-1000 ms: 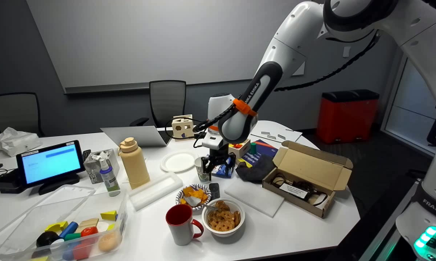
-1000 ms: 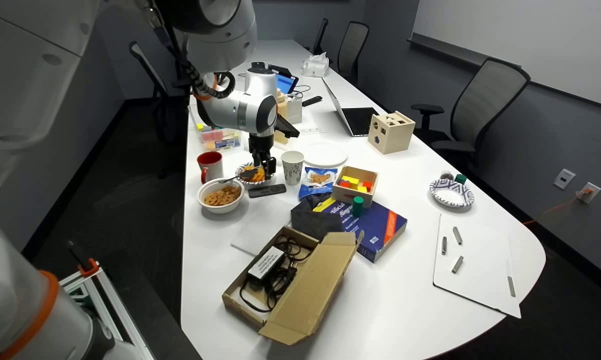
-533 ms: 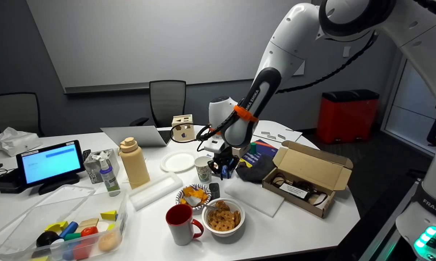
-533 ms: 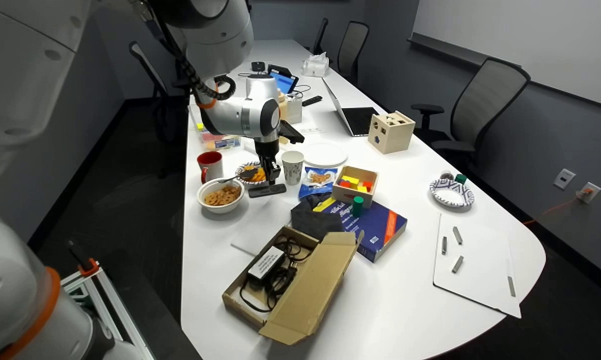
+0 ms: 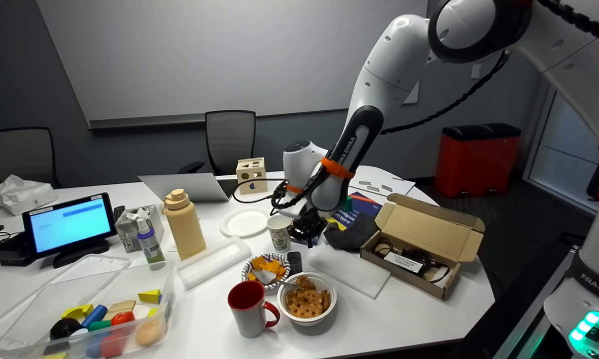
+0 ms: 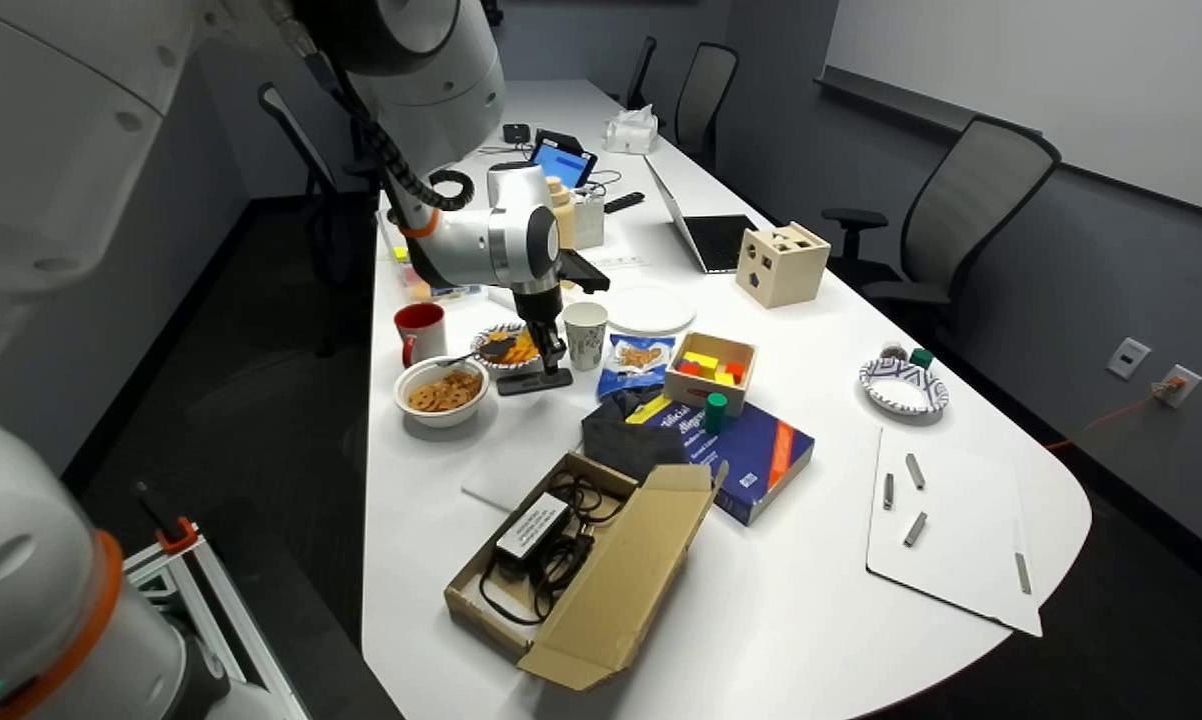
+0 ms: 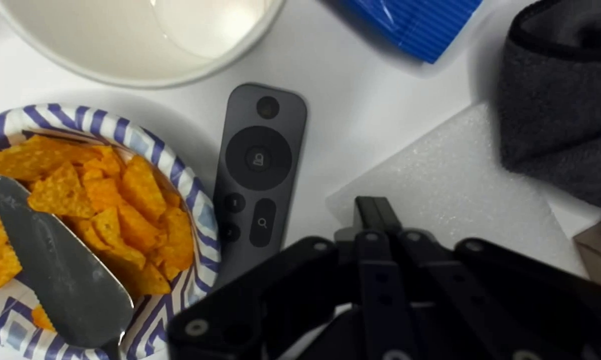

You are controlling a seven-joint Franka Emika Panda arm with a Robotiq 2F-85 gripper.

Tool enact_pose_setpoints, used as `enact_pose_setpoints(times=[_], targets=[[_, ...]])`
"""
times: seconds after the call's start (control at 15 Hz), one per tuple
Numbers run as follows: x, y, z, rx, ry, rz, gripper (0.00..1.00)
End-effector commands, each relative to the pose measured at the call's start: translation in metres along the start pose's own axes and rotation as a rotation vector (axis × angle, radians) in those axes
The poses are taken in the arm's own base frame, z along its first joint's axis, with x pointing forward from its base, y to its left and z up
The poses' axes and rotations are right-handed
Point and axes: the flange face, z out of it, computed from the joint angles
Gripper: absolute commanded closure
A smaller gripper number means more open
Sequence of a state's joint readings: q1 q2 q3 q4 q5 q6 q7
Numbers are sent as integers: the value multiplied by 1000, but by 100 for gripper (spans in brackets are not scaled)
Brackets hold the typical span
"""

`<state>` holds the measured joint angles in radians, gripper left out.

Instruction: Press the remote control

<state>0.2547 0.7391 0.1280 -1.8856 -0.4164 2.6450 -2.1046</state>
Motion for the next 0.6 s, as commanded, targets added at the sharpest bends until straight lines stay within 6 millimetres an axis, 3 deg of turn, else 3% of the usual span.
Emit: enact_pose_setpoints(times=[0.0,0.53], targets=[[-9,9,8,5,-28,4,100],[-14,25,15,-62,-42,-32,100]])
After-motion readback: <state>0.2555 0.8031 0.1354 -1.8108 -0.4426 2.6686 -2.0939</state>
